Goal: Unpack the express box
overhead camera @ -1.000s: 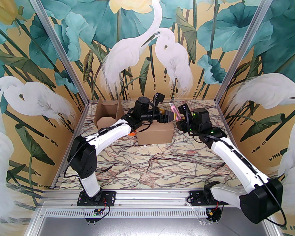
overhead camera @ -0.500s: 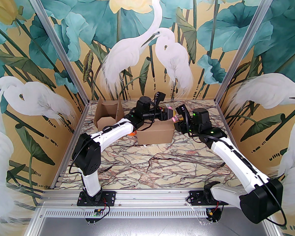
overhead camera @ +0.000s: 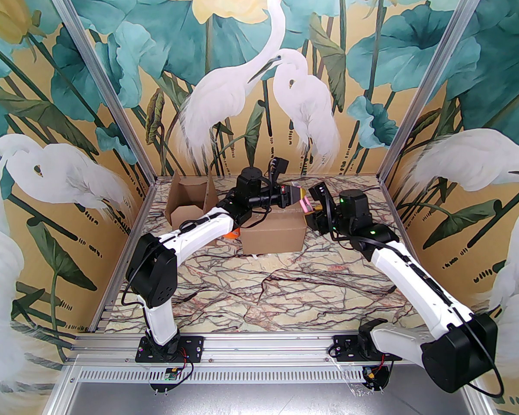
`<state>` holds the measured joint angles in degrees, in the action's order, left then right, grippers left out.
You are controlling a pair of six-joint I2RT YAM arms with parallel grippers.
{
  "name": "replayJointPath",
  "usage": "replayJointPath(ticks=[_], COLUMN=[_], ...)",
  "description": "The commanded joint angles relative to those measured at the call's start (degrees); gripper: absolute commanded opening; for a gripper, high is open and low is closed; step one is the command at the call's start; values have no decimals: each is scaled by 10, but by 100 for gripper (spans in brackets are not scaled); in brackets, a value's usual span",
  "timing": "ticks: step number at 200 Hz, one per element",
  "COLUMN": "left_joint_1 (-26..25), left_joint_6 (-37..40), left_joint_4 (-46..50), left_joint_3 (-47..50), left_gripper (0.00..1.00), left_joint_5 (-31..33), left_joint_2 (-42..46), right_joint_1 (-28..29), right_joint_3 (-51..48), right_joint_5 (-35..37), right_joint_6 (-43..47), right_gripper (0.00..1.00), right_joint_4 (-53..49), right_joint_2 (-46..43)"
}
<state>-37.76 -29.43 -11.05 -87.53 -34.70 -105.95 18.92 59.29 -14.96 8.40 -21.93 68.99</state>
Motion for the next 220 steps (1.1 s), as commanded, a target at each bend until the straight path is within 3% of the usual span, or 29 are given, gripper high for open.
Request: replayJointPath(ticks=[1,29,55,73,103,172,220], left_joint_1=[-1,7,11,11,11,-18,-30], left_joint_6=[-21,-46,-92,-123,-161,-233,-263], left_joint_4=[-47,-67,-123,-150,-188,-235,-270], left_joint_3=[-9,-29,-51,-72,-84,-120,-141], left_gripper=[12,8,6,5,3,3,3], left_joint_5=[-25,10,33,45,76,110,121], left_joint_2=[-13,-18,-34,-48,-55,-83,-101], right_joint_1=[-3,-43,-80,-84,-79,-42,-10], right_joint_3=[1,-64,-168,-225,-334,-331,-287], right_joint_5=[6,-13,-30,-1,30,75,137], right_joint_6=[-14,-110,-296,-422,-604,-683,-643], right_gripper=[48,71,86,87,88,89,89], right_joint_4=[28,118,279,367,622,1015,1022], right_joint_2=[2,-44,-104,-131,-140,32,52])
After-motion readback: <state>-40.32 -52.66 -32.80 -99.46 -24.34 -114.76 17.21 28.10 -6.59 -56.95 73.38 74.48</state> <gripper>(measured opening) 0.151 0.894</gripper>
